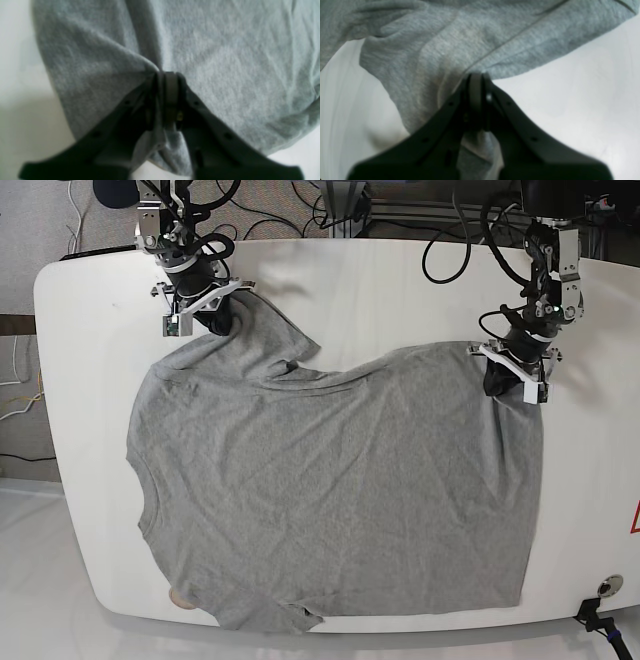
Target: Fold the T-shirt properly
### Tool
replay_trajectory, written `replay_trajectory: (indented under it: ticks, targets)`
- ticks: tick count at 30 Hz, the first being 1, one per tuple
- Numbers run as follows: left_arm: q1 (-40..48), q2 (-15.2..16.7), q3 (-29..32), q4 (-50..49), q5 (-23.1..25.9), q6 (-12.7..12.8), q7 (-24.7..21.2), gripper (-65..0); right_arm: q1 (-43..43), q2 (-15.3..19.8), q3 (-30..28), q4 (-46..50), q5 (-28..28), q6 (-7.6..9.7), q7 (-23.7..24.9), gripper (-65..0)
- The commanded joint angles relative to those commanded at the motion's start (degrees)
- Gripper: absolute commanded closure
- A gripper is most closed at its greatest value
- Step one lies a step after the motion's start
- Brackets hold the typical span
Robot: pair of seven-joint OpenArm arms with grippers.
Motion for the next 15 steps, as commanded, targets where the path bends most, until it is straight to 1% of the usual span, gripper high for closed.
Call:
replay_trajectory:
  ticks: [2,5,6,8,15]
  targets:
    - [0.0,0.1,-0.4,0.6,-0.4,-0.2,-0.4,0.0,-0.1,0.0,0.1,0.1,0.1,0.05,0.2,0.0]
    - [0.2,-0.2,-1.0,2.3,-1.0,-0.6,0.8,0.0,-0.1,0.3,0.2,0.9,0.1,0.15,0.3,0.0]
    - [0.5,-0.3,-0.2,1.2,-0.1,-1.0,0.5,0.0,0.5,-0.2,0.0,0.3,-1.2,0.62,1.1,0.0]
    - [0.5,-0.4,-0.2,1.5,0.0,-1.1,0.7,0.0,0.5,0.0,0.2,0.5,-1.2,0.89,1.1,0.0]
    - [1.7,-1.1,-0.5,2.6,0.4,-1.8,0.7,0.0,-0.7,0.0,0.1,1.1,-1.1,1.29,2.3,0.0]
